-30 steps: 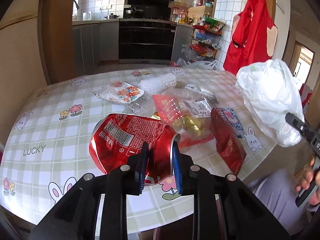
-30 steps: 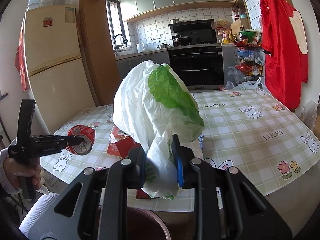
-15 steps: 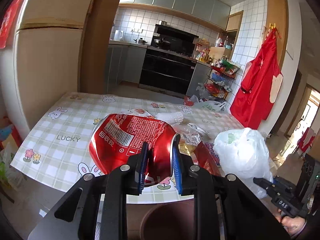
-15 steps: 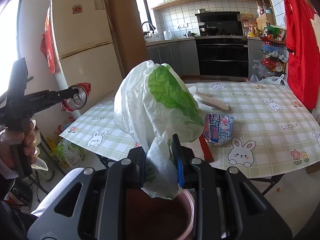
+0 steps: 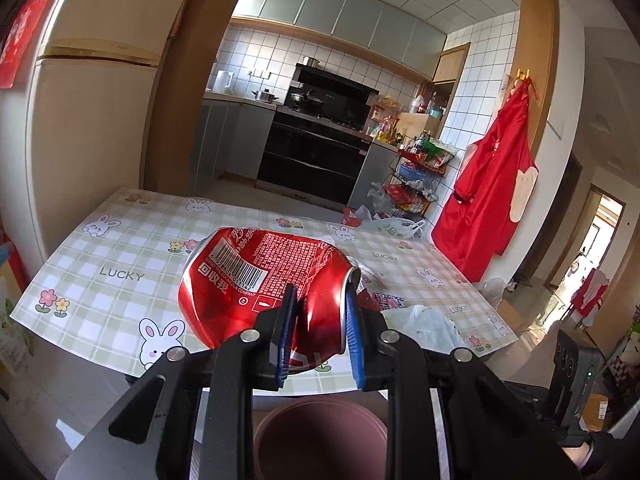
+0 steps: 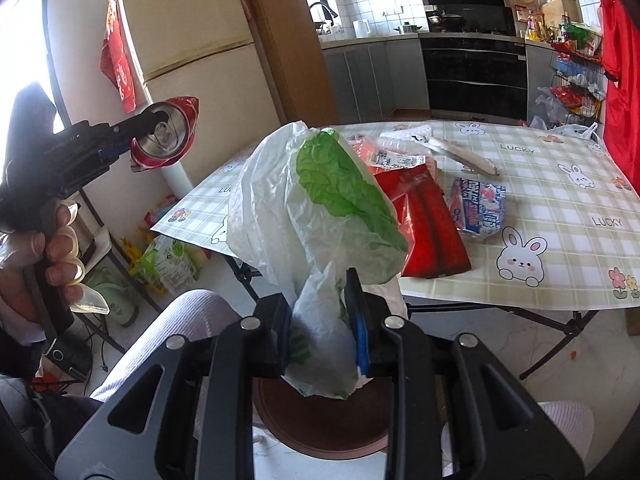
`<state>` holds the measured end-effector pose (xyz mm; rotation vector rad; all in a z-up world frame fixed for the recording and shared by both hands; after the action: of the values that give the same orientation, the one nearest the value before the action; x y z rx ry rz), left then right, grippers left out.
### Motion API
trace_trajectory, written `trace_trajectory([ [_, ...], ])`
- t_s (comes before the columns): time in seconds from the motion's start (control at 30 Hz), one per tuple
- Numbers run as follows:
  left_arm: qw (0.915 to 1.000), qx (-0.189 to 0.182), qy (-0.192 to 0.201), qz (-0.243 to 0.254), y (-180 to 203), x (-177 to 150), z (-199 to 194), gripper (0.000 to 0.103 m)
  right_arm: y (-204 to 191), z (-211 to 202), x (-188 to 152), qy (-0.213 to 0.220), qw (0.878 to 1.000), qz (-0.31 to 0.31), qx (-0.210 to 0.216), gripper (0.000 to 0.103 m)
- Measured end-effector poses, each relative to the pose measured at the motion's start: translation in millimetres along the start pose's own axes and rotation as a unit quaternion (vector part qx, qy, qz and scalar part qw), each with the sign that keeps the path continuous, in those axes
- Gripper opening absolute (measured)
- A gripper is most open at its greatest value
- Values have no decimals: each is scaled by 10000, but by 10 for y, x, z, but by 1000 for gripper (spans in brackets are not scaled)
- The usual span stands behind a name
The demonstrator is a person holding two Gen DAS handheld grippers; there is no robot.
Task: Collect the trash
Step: 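Carry the white bag over the bin and open the right tool, then lower the red can over the bin and open the left tool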
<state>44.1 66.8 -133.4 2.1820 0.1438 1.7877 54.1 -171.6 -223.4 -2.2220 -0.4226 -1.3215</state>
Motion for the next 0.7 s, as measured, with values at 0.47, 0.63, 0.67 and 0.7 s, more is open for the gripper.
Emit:
trace_trajectory([
  [0.47, 9982, -331, -450, -230, 11, -361, 247, 23, 109, 78, -41, 55, 9987, 351, 362, 65],
  [0.63, 9973, -343, -612, -226, 11, -460, 324, 23, 178, 49, 50, 307, 9981, 466, 246, 83],
  [0.67, 9972, -358, -617, -219, 12, -463, 334, 23, 191, 27, 84, 411, 9979, 455, 193, 91],
  [0.7, 9971, -386, -621, -208, 24, -467, 346, 23, 200, 2, 116, 511, 9977, 425, 88, 95],
])
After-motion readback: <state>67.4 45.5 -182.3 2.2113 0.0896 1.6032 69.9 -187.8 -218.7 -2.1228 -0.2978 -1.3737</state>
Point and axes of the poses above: each gripper's, at about its wrist camera, not at the fingertips, and z roughly the way its jaws point, y to its right, x to its top, the point moved 3 cm from there along z, roughly the way its jaws point, and after that the axes turned 15 degrees about y, right-handed, at the moved point
